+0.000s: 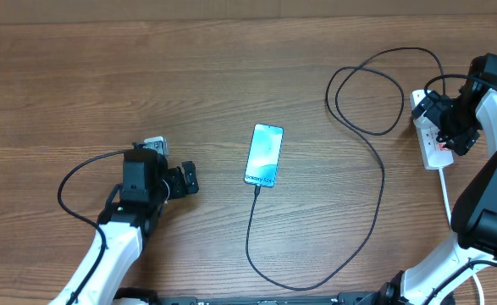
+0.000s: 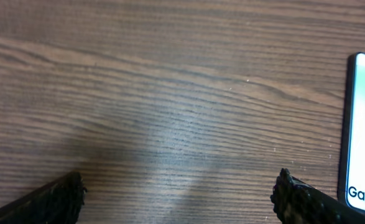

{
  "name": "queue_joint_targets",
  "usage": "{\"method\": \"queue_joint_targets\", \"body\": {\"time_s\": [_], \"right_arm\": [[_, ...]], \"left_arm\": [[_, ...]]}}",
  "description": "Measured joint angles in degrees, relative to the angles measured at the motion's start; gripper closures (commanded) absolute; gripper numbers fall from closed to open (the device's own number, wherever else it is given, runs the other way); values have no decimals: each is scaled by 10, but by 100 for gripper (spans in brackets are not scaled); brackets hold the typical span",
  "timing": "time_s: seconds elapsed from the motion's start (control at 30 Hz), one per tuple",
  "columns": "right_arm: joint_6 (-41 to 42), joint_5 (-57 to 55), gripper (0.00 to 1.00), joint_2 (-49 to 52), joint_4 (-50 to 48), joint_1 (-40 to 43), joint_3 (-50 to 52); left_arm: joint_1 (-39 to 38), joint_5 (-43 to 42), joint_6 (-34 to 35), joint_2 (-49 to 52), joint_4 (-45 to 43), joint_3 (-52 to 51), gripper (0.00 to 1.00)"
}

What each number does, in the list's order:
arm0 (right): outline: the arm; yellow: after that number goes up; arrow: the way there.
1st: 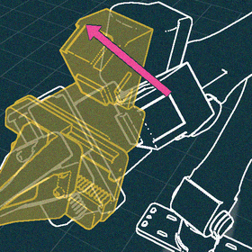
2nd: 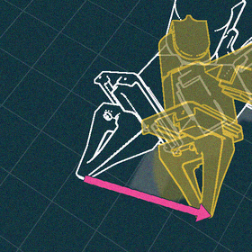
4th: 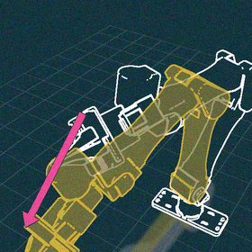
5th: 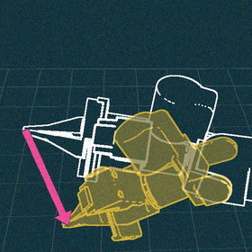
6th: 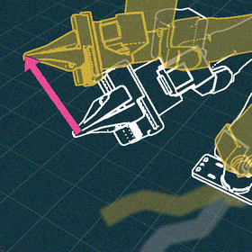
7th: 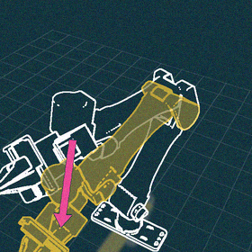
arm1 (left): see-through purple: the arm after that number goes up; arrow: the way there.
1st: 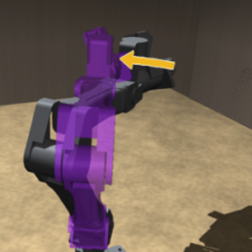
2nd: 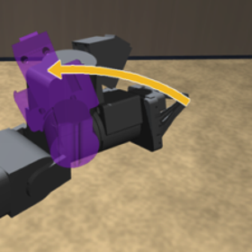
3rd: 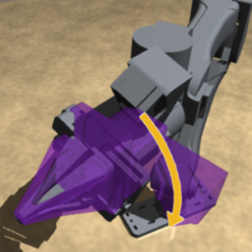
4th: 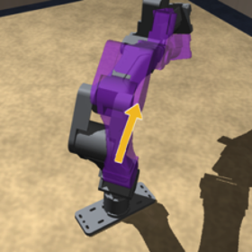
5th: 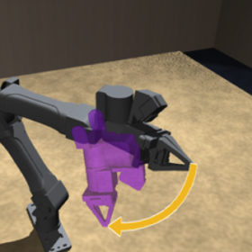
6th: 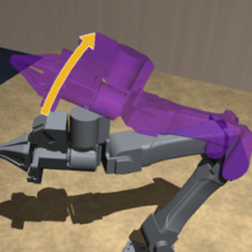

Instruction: Plug charger to phone and switch on socket

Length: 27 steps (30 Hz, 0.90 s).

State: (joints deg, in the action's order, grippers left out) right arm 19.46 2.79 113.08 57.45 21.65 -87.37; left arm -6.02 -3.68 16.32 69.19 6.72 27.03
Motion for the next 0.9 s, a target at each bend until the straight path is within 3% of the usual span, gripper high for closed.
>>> {"method": "queue_joint_targets", "body": {"time_s": [0.37,0.63,0.9], "right_arm": [[0,0,0,0,0,0,0],[0,0,0,0,0,0,0],[0,0,0,0,0,0,0]], "left_arm": [[0,16,-58,-42,-96,-76,0],[16,17,-60,-59,-166,-121,0],[52,-10,-60,-60,-179,-134,1]]}}
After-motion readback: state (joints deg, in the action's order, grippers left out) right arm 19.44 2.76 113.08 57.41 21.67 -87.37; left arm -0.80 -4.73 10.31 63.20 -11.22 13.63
